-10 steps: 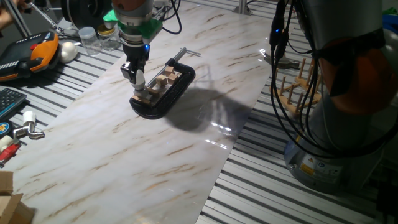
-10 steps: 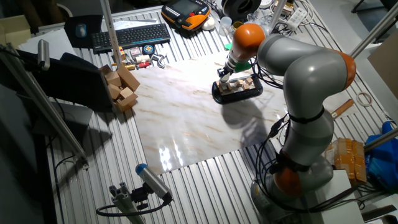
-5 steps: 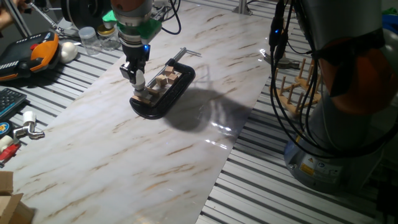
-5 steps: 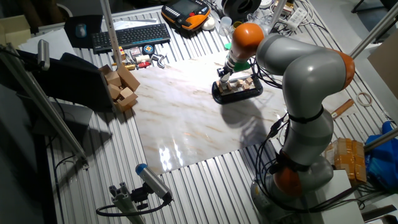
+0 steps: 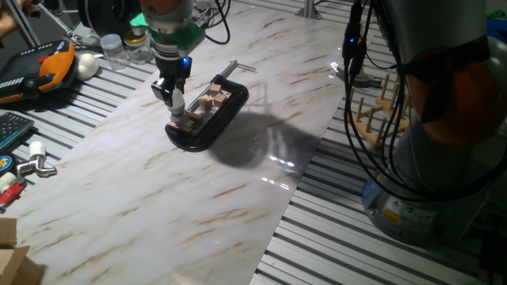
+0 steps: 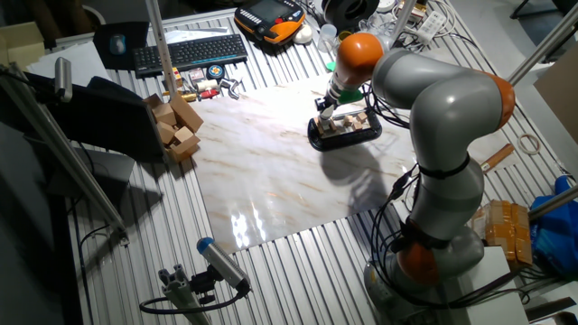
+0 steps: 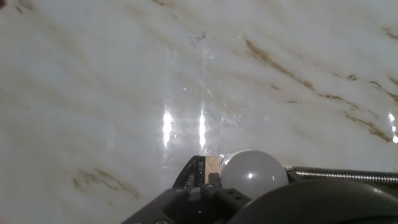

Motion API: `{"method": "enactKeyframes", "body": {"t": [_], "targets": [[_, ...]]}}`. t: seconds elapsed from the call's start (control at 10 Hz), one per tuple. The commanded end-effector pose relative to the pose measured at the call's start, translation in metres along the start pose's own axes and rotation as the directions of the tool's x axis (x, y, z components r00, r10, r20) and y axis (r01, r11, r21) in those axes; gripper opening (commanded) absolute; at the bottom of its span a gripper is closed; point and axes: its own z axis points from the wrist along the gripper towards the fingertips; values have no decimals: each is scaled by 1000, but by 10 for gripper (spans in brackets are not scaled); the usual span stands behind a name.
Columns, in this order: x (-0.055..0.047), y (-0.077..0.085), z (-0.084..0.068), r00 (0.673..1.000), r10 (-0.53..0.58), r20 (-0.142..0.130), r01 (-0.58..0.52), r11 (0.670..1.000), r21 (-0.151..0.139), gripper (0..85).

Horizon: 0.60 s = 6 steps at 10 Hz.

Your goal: Install the light bulb by rotating it

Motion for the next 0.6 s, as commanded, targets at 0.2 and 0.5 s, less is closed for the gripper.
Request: {"method": "enactKeyframes", "body": {"t": [0.2,0.5], "targets": [[0,0,0,1000,27,0,-27,1000,5,0],[0,0,1,996,86,-1,-86,996,1,0]]}}
